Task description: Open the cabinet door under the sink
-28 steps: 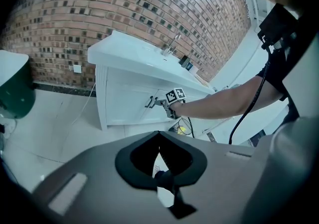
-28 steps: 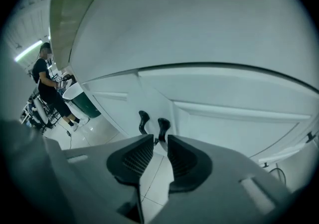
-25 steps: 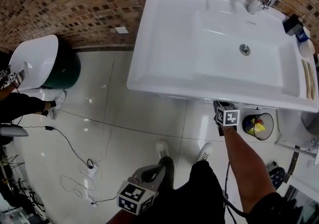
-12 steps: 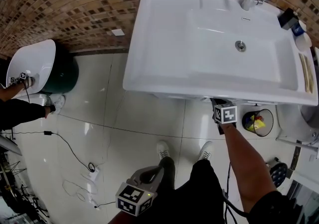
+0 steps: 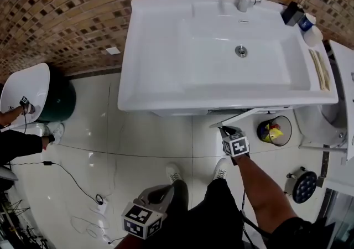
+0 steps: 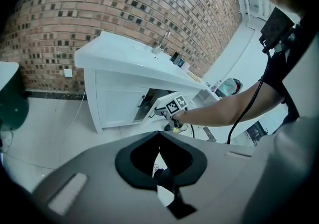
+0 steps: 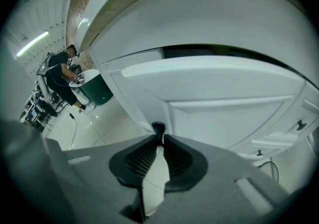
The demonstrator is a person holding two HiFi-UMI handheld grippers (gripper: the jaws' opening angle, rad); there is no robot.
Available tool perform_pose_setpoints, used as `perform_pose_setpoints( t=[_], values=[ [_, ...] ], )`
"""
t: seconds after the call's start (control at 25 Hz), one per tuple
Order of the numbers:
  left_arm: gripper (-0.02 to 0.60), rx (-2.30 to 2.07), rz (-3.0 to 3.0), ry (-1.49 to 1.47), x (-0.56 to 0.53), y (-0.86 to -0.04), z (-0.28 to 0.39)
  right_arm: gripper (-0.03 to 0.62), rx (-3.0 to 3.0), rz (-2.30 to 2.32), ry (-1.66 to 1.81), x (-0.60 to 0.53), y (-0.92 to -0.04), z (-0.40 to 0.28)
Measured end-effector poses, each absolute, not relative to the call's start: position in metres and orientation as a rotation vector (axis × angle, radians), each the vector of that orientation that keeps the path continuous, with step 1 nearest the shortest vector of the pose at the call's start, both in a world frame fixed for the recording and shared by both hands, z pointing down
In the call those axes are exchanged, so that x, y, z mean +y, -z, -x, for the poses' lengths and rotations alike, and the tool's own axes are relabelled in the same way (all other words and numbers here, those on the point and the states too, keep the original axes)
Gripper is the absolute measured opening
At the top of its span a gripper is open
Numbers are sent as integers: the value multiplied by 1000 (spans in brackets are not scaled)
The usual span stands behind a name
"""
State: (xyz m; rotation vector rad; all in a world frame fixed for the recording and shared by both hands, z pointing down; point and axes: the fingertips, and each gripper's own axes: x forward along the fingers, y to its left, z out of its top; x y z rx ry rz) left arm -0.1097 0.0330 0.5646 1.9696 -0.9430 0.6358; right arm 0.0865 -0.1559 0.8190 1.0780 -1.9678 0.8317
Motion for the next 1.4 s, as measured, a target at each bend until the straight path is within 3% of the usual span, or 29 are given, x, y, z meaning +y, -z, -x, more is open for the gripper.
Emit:
perform_pose_setpoints(
  t=[0.48,1.4],
  values=[
    [12,-790,-2090,-732,33,-544,59,29,-1927,-936,-750,-61,-822,-143],
    [12,-796,-2154,-768,26,-528,-34,31,-1773,-870,-617,-1,-825,-344]
  ],
)
